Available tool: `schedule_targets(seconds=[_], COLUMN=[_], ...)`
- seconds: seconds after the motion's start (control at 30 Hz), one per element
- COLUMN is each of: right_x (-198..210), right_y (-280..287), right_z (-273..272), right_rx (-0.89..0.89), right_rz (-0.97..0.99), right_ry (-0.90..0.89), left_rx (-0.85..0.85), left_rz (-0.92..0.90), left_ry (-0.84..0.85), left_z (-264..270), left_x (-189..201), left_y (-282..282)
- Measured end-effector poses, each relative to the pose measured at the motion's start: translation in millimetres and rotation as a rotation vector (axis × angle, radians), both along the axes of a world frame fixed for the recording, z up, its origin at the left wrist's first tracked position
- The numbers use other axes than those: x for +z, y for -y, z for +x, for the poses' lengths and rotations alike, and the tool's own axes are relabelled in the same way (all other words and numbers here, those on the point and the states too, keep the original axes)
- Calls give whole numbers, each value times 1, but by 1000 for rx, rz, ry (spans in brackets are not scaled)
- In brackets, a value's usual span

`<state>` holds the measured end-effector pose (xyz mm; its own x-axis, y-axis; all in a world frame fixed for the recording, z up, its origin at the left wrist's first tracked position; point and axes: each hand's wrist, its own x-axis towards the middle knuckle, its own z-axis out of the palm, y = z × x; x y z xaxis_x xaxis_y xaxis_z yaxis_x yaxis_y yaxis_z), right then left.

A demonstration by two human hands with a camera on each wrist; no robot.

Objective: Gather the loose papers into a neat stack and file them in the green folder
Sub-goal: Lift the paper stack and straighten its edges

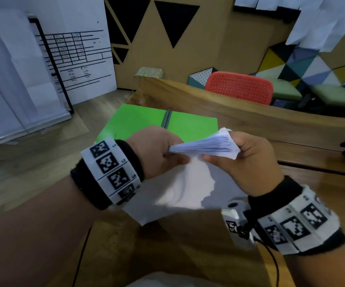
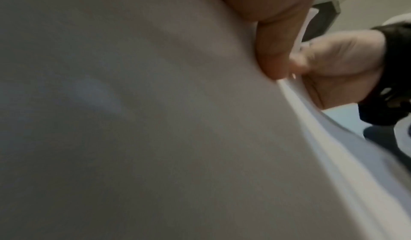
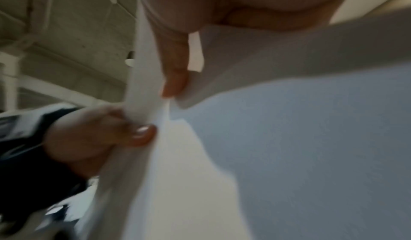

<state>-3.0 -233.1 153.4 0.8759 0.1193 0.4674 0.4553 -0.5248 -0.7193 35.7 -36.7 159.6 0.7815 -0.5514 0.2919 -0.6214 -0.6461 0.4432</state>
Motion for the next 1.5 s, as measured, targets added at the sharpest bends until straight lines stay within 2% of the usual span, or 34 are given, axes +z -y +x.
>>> schedule_targets(seconds=[0.1, 0.17, 0.23, 0.33, 0.4, 0.47, 0.53, 0.6, 0.7, 0.77, 0.8, 0.87, 0.97, 1.07, 1.17, 1.23, 1.3, 1.43, 1.5], right_x=[1, -3, -9, -16, -19, -26, -36, -47, -57, -51, -48, -42, -38, -38, -35, -35, -34, -41, -46], right_y=[30, 50, 58, 45, 27, 8, -5, -10, -7, -4, -2, 1, 6, 12, 11, 11, 11, 10, 6], right_z=[7, 11, 13, 11, 8, 2, -3, -6, -8, -10, -11, -13, -10, -8, -8, -7, -8, -4, -2], right_rx=[-64, -99, -118, 56, 56, 1, -110, -233, -262, -271, -274, -250, -218, -236, -239, -224, -203, -114, -110], right_rz=[32, 143, 360, 827, 942, 901, 788, 672, 617, 617, 617, 572, 370, 291, 295, 312, 363, 740, 823], right_ry=[-371, -486, -479, -323, -186, -75, -42, -98, -165, -145, -114, 2, 153, 153, 146, 142, 121, -93, -204], left_rx=[80, 172, 261, 346, 386, 438, 486, 504, 508, 501, 473, 349, 220, 242, 279, 229, 221, 314, 385], left_rz=[-251, -381, -512, -729, -868, -929, -902, -854, -744, -763, -830, -944, -873, -878, -971, -1066, -1073, -1071, -1135], left_ry=[-25, -78, -157, -272, -306, -308, -317, -369, -398, -342, -288, -139, 23, 44, -11, -124, -198, -365, -452], left_z=[-4, -7, -8, -9, -11, -12, -12, -10, -11, -11, -11, -12, -16, -15, -13, -14, -12, -5, -5], left_x=[0, 4, 6, 0, -9, -27, -48, -68, -81, -73, -66, -53, -38, -42, -48, -48, -48, -52, -52], left_y=[-12, -19, -22, -17, -9, -2, 2, 2, 0, -4, -6, -11, -13, -13, -11, -10, -11, -10, -5])
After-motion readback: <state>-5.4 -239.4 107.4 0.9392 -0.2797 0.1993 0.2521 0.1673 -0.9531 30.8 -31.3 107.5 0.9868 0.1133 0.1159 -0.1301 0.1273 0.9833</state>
